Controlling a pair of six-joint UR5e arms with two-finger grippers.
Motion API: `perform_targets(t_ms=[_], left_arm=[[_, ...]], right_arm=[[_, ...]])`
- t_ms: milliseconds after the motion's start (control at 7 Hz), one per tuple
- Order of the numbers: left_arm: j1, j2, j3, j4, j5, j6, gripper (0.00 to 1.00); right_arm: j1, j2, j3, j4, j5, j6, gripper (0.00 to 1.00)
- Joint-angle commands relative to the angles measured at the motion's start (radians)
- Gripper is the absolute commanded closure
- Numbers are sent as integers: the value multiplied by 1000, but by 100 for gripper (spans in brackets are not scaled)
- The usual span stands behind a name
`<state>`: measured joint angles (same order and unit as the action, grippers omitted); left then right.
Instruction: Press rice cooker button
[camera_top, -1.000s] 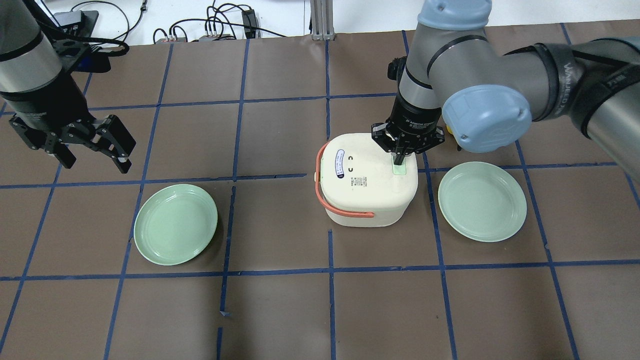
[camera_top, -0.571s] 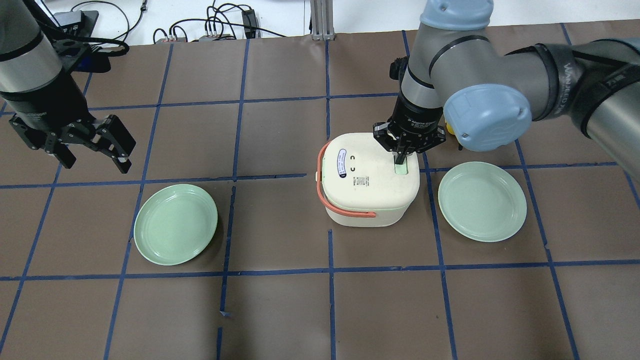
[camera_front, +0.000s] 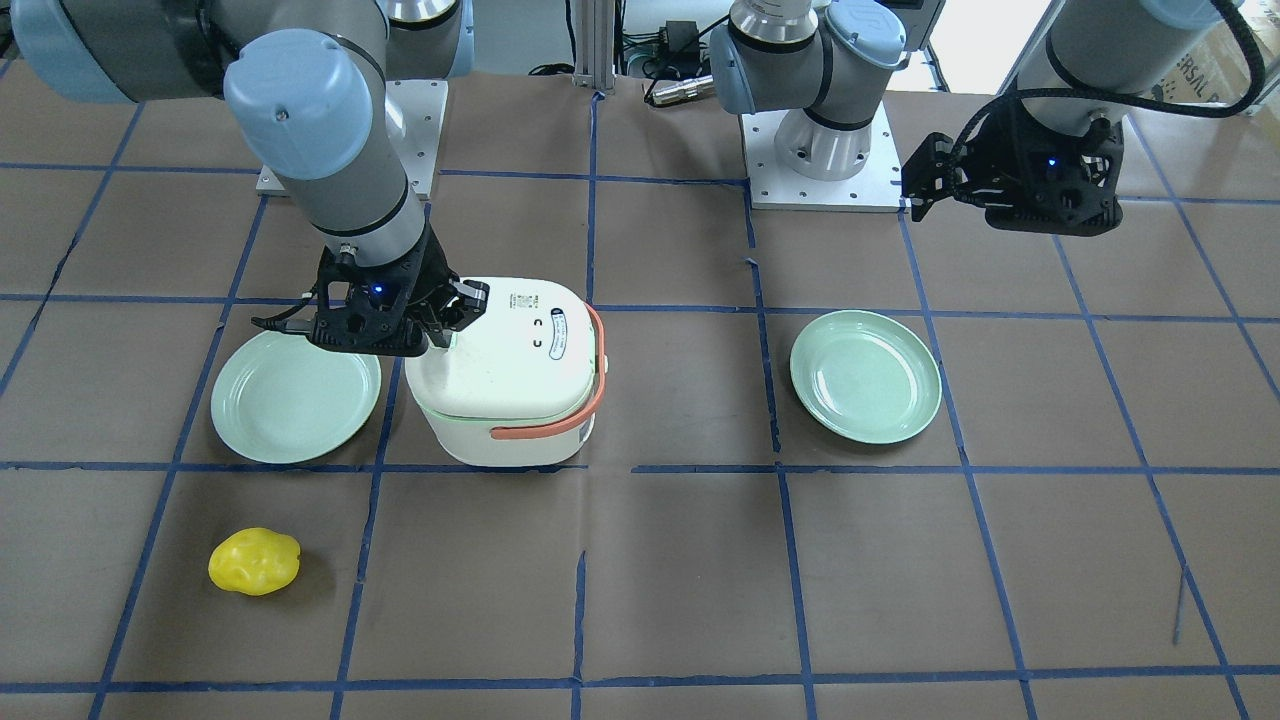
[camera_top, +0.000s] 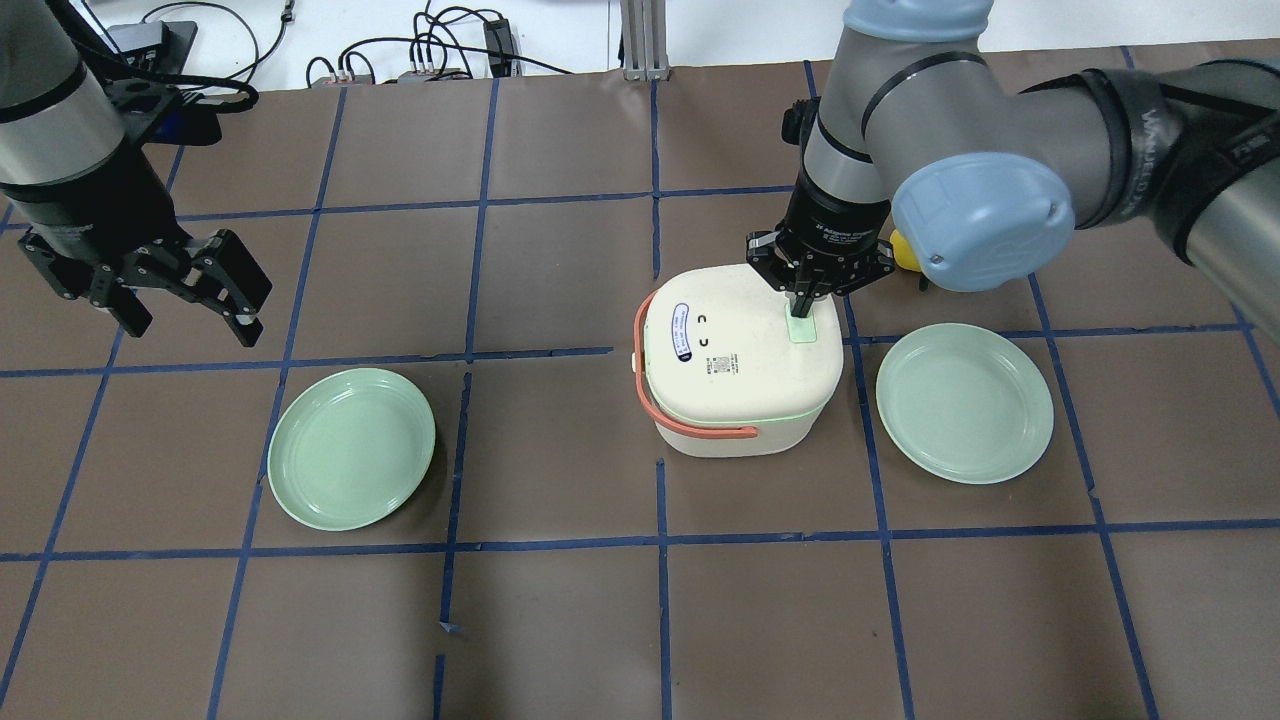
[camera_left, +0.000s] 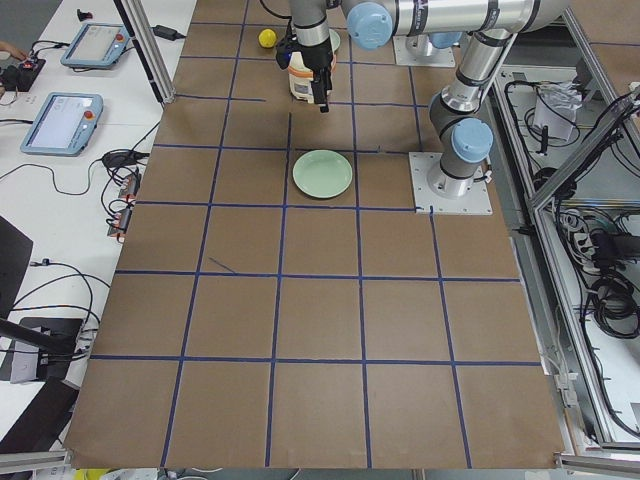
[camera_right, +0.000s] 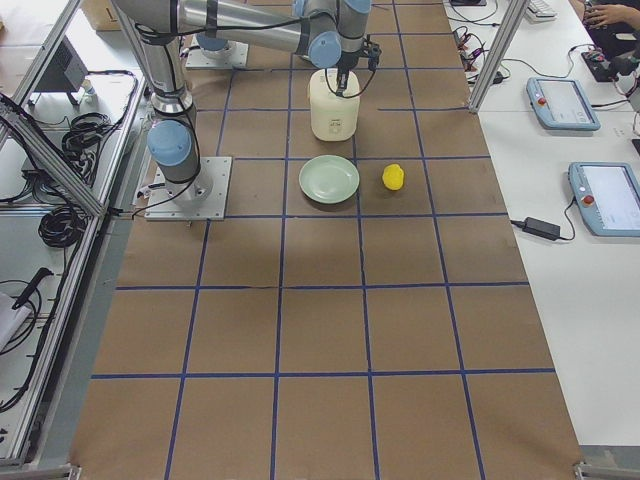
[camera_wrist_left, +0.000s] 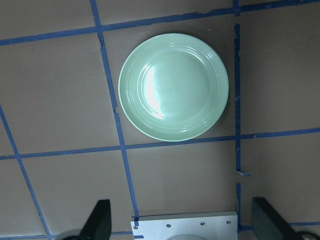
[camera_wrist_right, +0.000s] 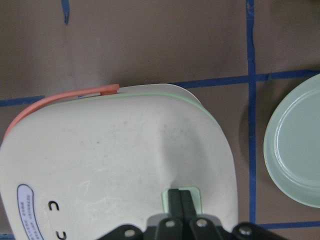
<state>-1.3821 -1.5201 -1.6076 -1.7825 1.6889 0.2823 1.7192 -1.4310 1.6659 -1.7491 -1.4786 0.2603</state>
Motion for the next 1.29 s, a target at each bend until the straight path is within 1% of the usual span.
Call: perform_targets(t_ms=[0,143,286,429,571,714,857,1000,1143], left_arm=[[0,0,0,0,0,0,0],[0,0,0,0,0,0,0],[0,0,0,0,0,0,0],[0,0,0,0,0,0,0],[0,0,0,0,0,0,0],[0,0,0,0,0,0,0],[0,0,0,0,0,0,0],[0,0,0,0,0,0,0],[0,0,0,0,0,0,0]], right_arm=[[7,-11,-189,182,-8,63,42],[4,-3,-272,206,-14,62,7],[-10,4,-313,210,-46,45,0],[-19,6,-308,212,-83,-7,0],[-30,9,-304,207,-97,-69,0],[-53,7,-290,215,-95,-75,0],[-81,-3,-250,212,-91,-111,0],[-90,-6,-233,200,-83,-137,0],[-87,-8,-239,200,-92,-136,0]])
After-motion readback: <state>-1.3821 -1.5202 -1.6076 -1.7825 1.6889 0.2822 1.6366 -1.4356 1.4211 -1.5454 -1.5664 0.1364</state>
